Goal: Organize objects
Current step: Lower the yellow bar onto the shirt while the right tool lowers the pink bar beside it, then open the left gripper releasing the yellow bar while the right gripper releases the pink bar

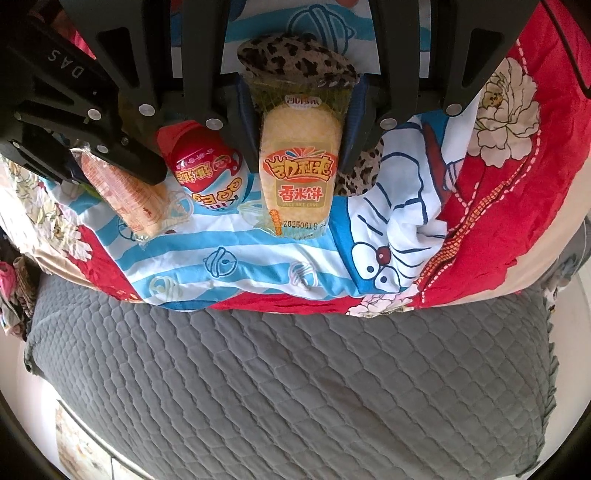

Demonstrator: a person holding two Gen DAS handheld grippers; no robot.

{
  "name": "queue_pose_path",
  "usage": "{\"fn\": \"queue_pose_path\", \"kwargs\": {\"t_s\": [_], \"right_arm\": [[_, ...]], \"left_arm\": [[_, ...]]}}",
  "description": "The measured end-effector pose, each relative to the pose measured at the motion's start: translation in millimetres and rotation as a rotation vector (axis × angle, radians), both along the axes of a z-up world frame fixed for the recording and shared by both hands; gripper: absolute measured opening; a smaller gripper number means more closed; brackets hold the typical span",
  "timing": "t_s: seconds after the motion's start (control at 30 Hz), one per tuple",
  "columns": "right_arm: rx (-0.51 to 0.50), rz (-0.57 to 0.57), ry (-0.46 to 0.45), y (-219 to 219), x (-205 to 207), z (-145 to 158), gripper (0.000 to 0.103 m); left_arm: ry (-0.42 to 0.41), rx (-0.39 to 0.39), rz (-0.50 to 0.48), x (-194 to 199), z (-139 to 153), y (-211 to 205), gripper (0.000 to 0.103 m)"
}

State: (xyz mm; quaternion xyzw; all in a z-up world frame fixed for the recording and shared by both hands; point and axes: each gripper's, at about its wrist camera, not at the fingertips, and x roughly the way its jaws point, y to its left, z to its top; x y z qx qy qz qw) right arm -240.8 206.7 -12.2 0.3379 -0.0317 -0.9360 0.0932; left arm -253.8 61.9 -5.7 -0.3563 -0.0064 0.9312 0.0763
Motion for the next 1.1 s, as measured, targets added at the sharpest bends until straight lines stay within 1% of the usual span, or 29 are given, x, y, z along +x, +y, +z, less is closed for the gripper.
{"fn": "queue_pose_path", "kwargs": {"t_s": [0.07,0.17,0.27,0.3,0.37,0.47,0.57,0.77,0.83,1.1], "right_arm": [[0.002,-0.002,-0.001,-0.5,0.7,0.8,0.045],[0.001,-0.002,0.000,-0.2,0.1,1.0,0.051],[0.002,-0.002,0.007,0.4,1.7,2.2,0.054],[0.001,-0.001,0.008,1.1,2.0,3.0,0.055],[-0.001,-0.003,0.008,2.4,3.0,3.7,0.056],[-0.003,-0.004,0.012,4.0,4.6,5.3,0.056],[-0.005,-0.002,0.017,4.9,5.7,9.2,0.058],[-0.008,-0.004,0.025,5.2,7.7,13.8,0.062],[-0.007,-0.003,0.028,5.4,8.7,14.8,0.062],[0.000,-0.007,0.043,5.8,12.8,22.1,0.071]], "left_arm": [[0.002,0.001,-0.003,0.7,1.4,-0.4,0.051],[0.010,0.002,-0.005,1.9,4.3,-0.8,0.053],[0.013,-0.004,-0.007,2.8,6.3,-1.0,0.053],[0.012,-0.006,-0.007,2.8,6.7,-1.1,0.054],[0.012,-0.002,-0.005,3.2,6.9,-0.8,0.059],[0.014,-0.003,-0.005,4.0,7.9,0.1,0.062],[0.015,-0.012,-0.005,4.9,8.7,0.4,0.065],[0.010,-0.002,0.007,5.4,9.9,-2.7,0.071],[0.010,-0.006,0.009,6.6,10.9,-3.8,0.071],[0.005,-0.012,0.016,12.5,13.5,-6.5,0.073]]}}
